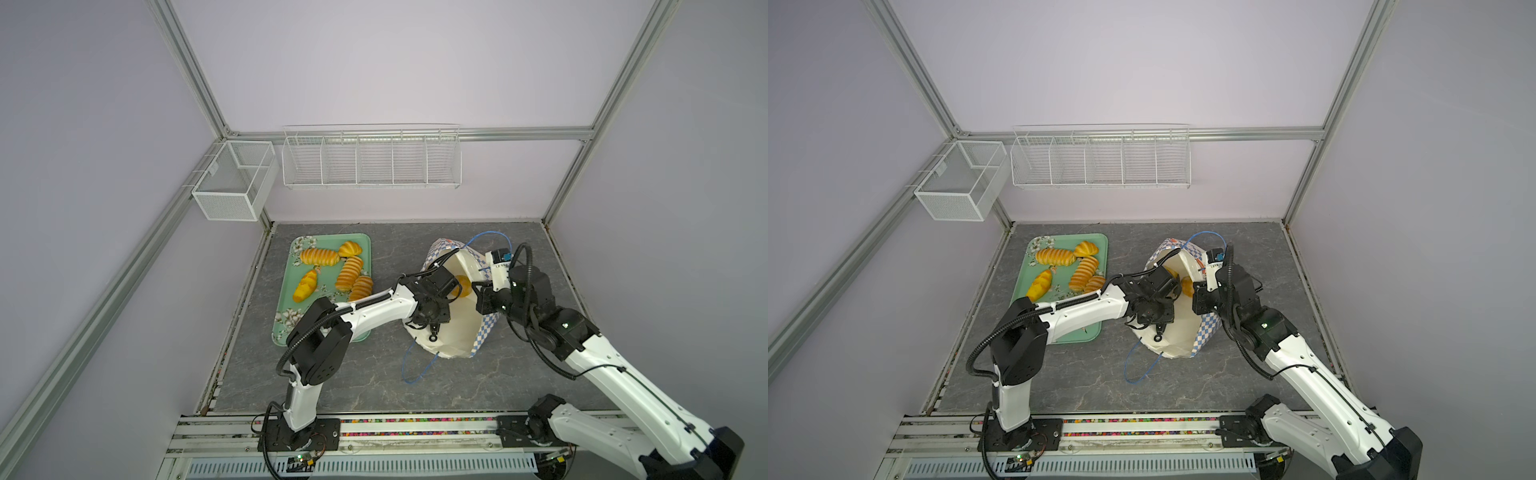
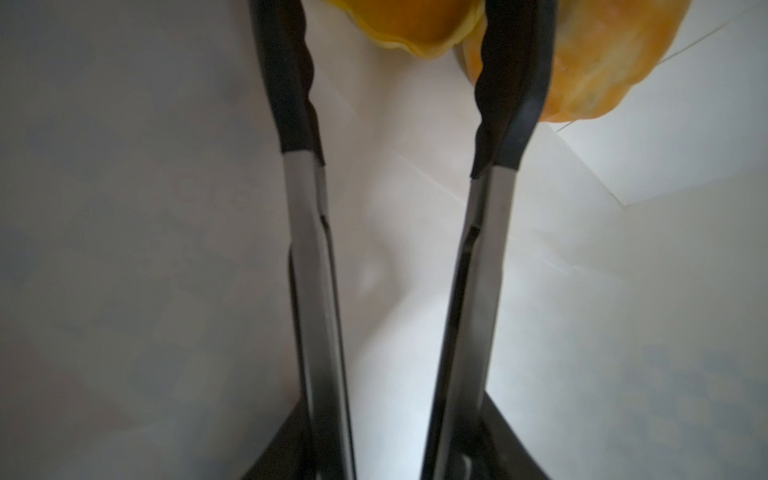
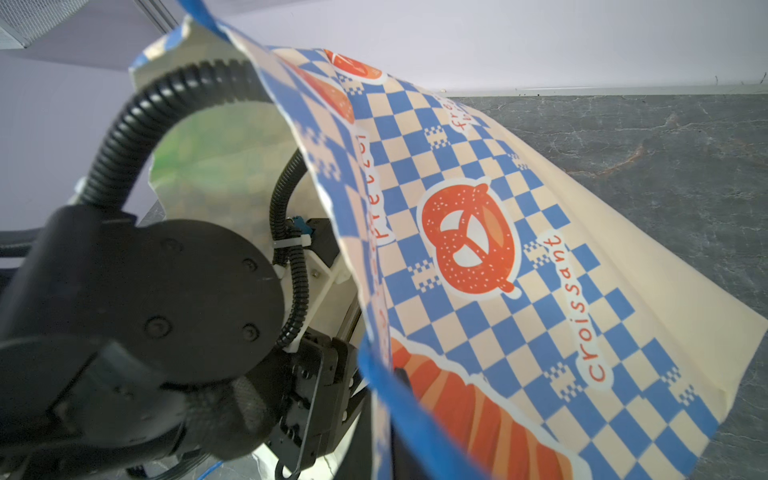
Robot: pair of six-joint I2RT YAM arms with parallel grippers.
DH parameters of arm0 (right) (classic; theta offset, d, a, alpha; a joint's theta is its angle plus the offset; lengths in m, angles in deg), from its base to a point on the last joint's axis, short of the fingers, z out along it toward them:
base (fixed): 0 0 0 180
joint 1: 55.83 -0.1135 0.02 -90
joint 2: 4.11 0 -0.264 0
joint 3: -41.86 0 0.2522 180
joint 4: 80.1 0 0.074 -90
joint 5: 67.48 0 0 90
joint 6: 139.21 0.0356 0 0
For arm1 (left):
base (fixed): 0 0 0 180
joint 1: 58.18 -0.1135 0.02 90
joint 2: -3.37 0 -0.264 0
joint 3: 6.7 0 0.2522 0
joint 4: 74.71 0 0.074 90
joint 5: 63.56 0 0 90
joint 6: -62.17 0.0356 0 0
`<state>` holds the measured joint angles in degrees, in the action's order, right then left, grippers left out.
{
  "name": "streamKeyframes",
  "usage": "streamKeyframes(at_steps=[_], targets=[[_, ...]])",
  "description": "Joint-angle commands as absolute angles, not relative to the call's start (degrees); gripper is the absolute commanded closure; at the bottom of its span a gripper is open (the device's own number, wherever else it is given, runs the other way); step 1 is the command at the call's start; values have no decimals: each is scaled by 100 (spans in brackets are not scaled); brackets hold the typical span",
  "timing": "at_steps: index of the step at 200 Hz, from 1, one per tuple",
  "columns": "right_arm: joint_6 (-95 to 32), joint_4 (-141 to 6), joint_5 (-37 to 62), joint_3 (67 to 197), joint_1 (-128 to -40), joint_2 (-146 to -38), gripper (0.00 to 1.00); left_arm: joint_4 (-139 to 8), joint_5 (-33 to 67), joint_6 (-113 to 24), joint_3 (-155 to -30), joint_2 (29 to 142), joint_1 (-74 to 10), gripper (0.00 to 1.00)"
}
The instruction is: Take the fake bread out of the paper bag
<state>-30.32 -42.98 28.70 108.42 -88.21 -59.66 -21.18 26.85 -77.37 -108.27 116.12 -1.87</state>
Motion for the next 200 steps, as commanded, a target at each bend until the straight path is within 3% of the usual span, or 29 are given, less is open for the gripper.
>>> streamKeyframes(at_steps=[1, 50, 80, 161, 200], targets=[[-2974, -4327, 2787, 10774, -8904, -5956, 93, -1809, 2897, -7513, -11078, 11580, -284, 60], [-3050, -4336, 2980, 10730, -8907, -6021, 93, -1570, 2980, -7090, -10817, 10922, -290, 92], [-3116, -4358, 3058, 10798, -8906, -6134, 93, -1337, 2981, -6817, -10634, 10468, -290, 100], [-3093, -4485, 3068, 10983, -8930, -6491, 93, -1021, 2248, -6236, -10462, 9938, -281, 100], [-3057, -4491, 3083, 11018, -8972, -6528, 93, -460, 2521, -5907, -10889, 10198, -214, 73]])
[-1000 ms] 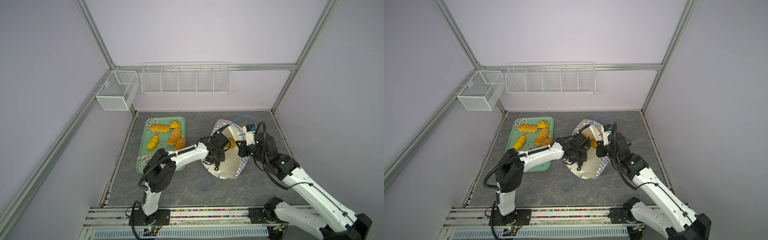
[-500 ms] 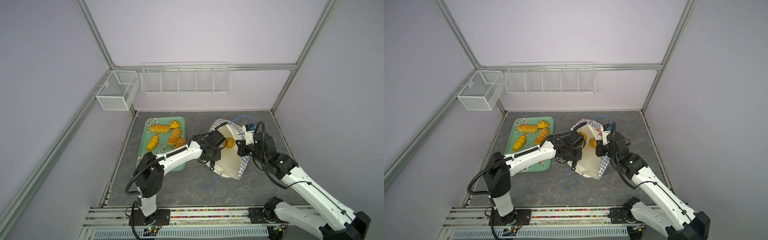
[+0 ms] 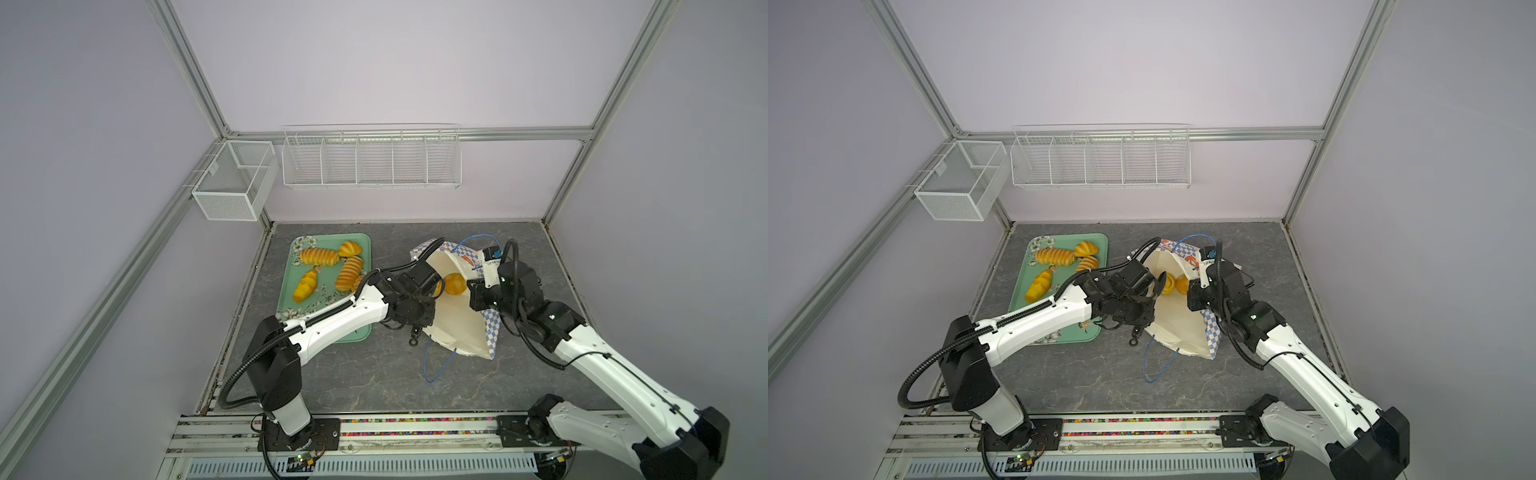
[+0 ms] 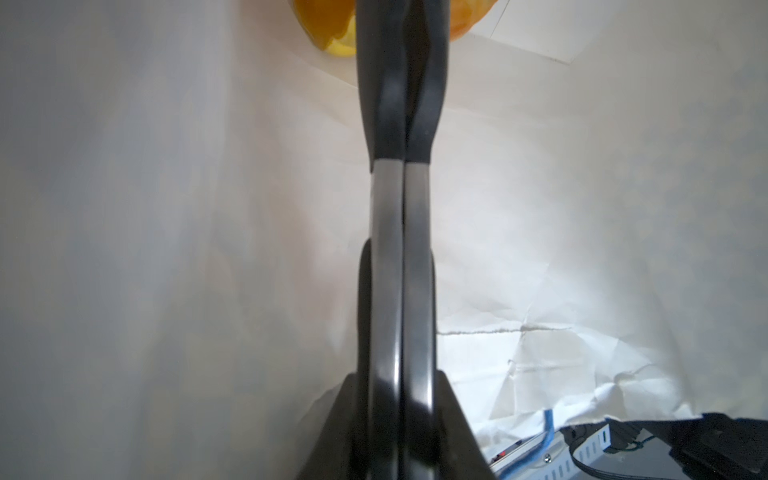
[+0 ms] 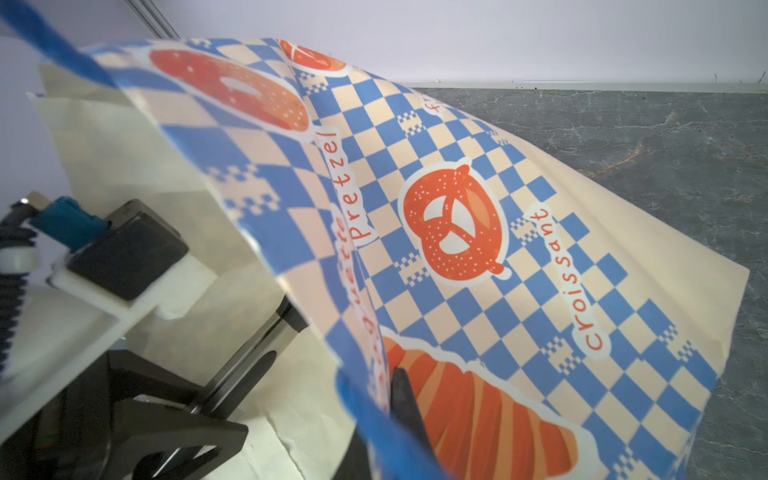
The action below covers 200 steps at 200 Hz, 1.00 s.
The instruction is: Take the fake bread out of the paper bag
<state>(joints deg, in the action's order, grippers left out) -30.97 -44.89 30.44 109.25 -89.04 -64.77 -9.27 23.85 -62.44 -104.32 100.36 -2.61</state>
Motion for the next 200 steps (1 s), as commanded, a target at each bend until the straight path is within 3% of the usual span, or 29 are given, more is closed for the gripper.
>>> streamKeyframes(at_steps=[1, 44, 107, 200], targets=[[-3058, -4490, 3085, 11015, -8974, -6532, 93, -443, 2526, -5900, -10902, 10207, -212, 73], [-3034, -4514, 3131, 10995, -8998, -6510, 93, 1, 2618, -5855, -11466, 10647, -114, 64], [-3025, -4483, 3203, 10980, -9008, -6470, 93, 457, 3318, -6163, -12213, 11087, -114, 64], [-2948, -4568, 3283, 10862, -9006, -6238, 93, 450, 3066, -6250, -12637, 11496, -114, 59]])
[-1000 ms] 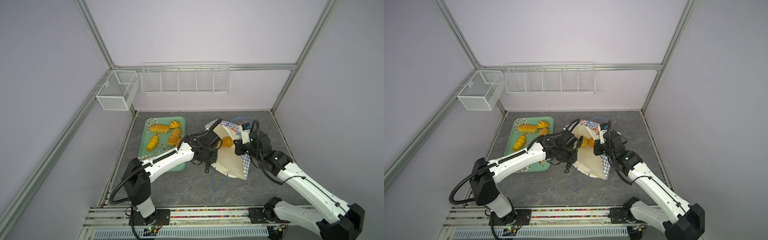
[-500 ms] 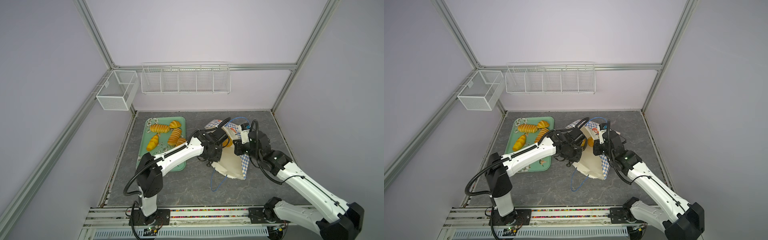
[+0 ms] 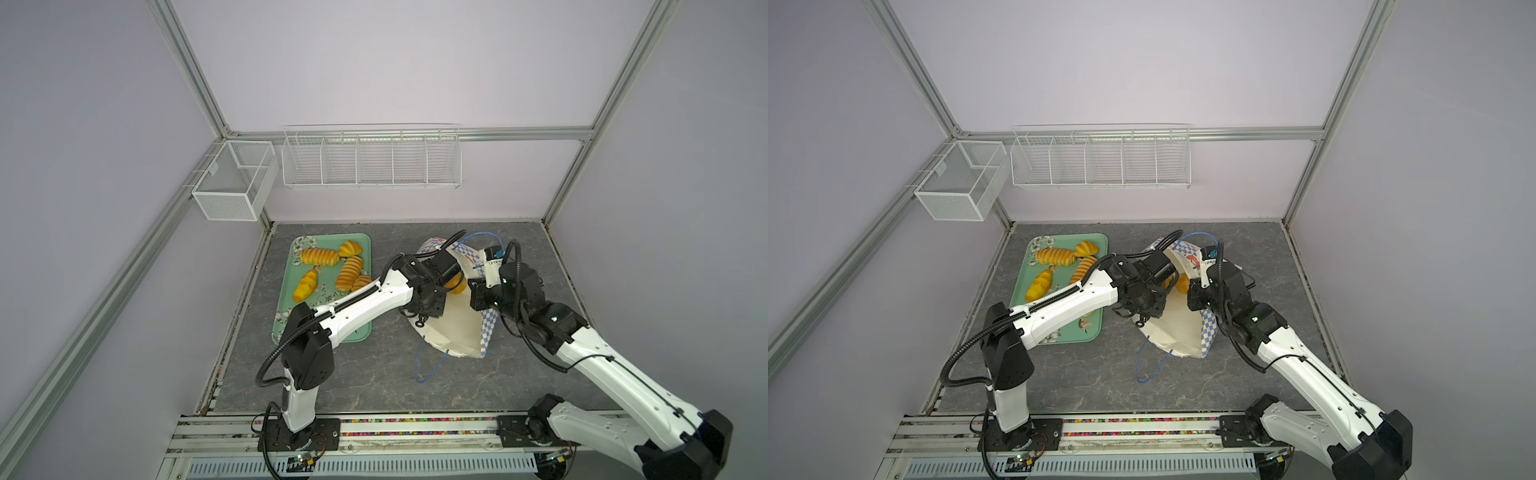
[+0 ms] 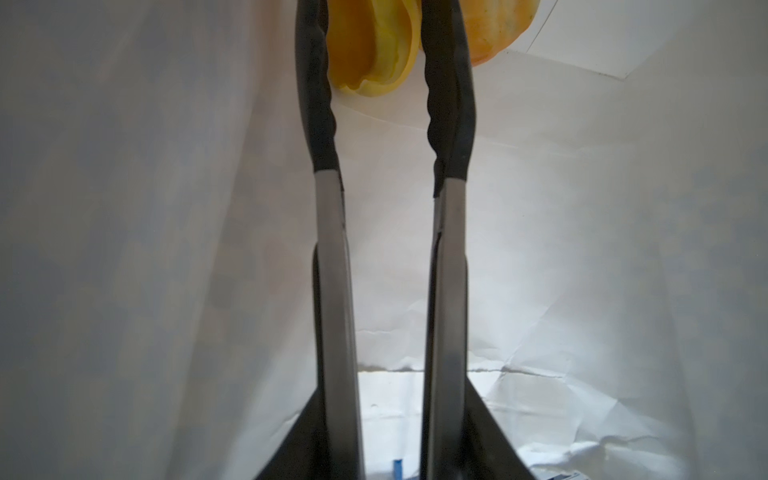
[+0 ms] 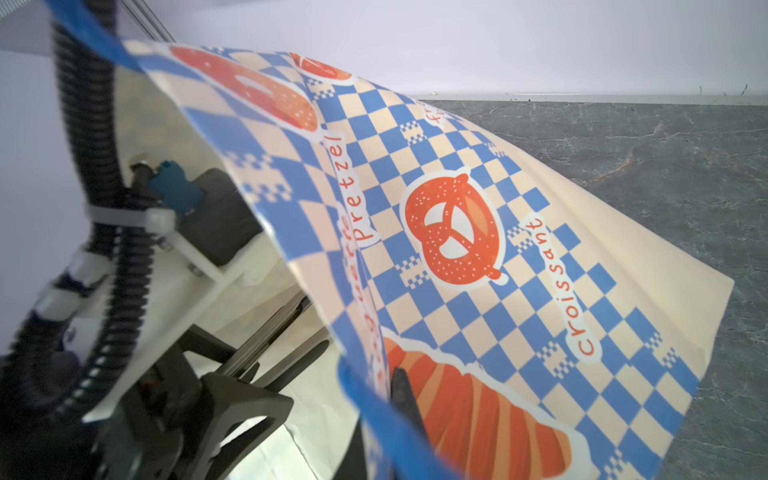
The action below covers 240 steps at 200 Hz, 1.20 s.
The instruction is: Take the fake bread out of the paper bag
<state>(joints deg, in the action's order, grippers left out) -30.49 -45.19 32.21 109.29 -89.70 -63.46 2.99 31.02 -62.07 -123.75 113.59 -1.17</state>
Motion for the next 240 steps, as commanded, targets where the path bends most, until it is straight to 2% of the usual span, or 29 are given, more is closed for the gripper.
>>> streamKeyframes(at_steps=[1, 99, 174, 240], targets=[[-2950, -4568, 3286, 10862, -9008, -6238, 93, 451, 3062, -6252, -12637, 11498, -114, 59], [-2972, -4547, 3253, 10885, -9010, -6203, 93, -78, 3081, -6001, -12637, 11832, -114, 59], [-2953, -4510, 3214, 10948, -9008, -6218, 93, -919, 3375, -5736, -12186, 11916, -187, 58], [-2981, -4485, 3266, 10998, -9006, -6229, 93, -1080, 3568, -5680, -11951, 12173, -307, 58]])
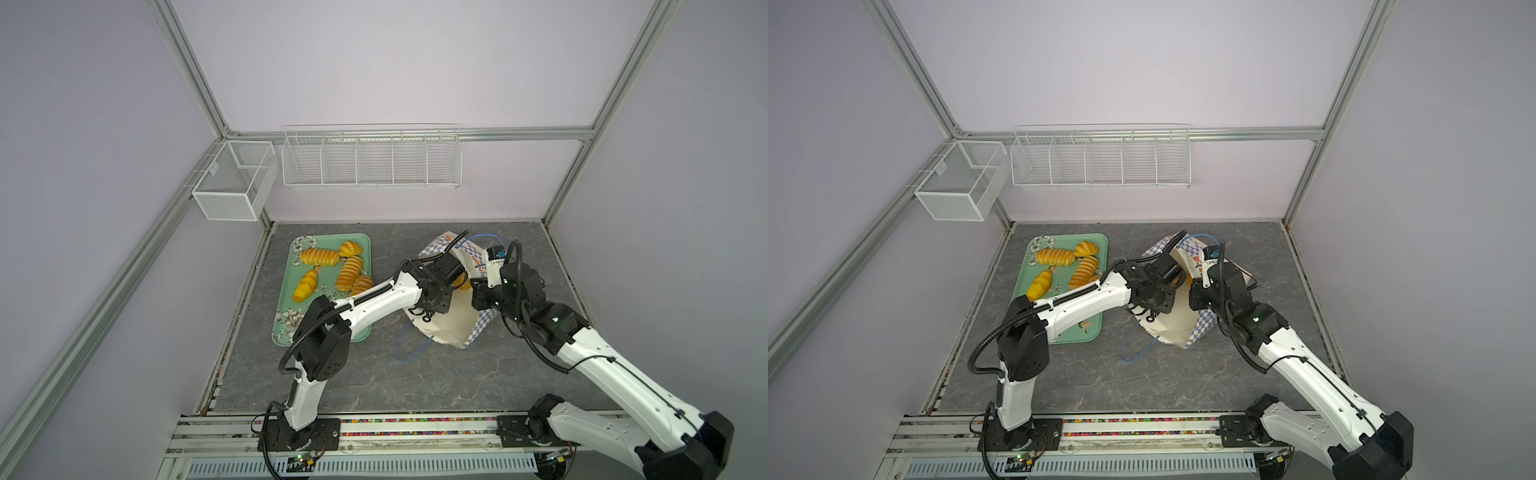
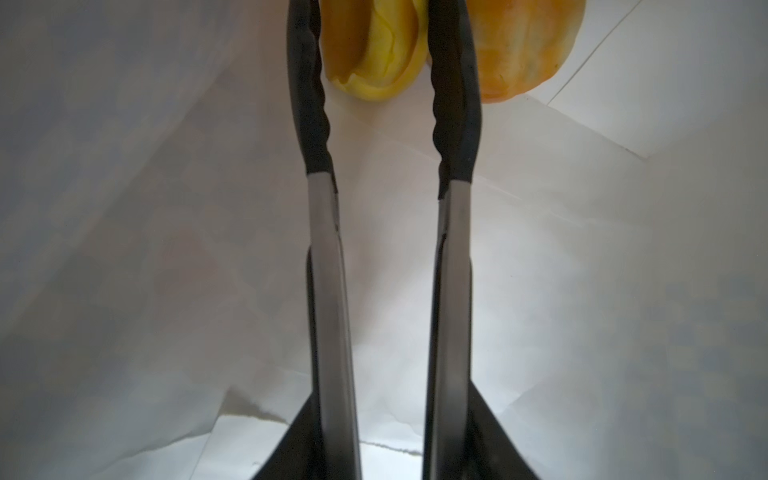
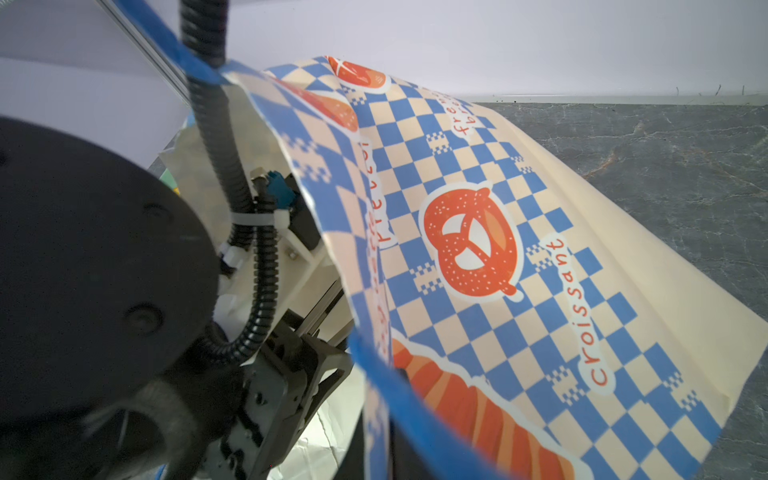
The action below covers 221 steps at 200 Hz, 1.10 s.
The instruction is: Take the fake bread out of the paper bag
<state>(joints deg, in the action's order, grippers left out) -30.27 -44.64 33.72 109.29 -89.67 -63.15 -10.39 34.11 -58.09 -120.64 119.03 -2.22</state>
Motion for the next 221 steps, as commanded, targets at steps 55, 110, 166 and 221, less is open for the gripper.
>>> streamKeyframes(at_steps=[55, 110, 166, 221], targets=[[-2956, -4498, 3271, 11021, -9004, -6298, 93, -1285, 3515, -5321, -11968, 12257, -314, 61], [-2979, -4498, 3382, 11070, -9010, -6358, 93, -1249, 3409, -5235, -11783, 11868, -315, 78], [-3072, -4472, 3602, 11204, -8997, -6464, 93, -1112, 3429, -5169, -11341, 10960, -316, 96], [-3059, -4522, 3625, 11349, -8994, -6724, 93, -1600, 2901, -4853, -10286, 9604, -290, 100]])
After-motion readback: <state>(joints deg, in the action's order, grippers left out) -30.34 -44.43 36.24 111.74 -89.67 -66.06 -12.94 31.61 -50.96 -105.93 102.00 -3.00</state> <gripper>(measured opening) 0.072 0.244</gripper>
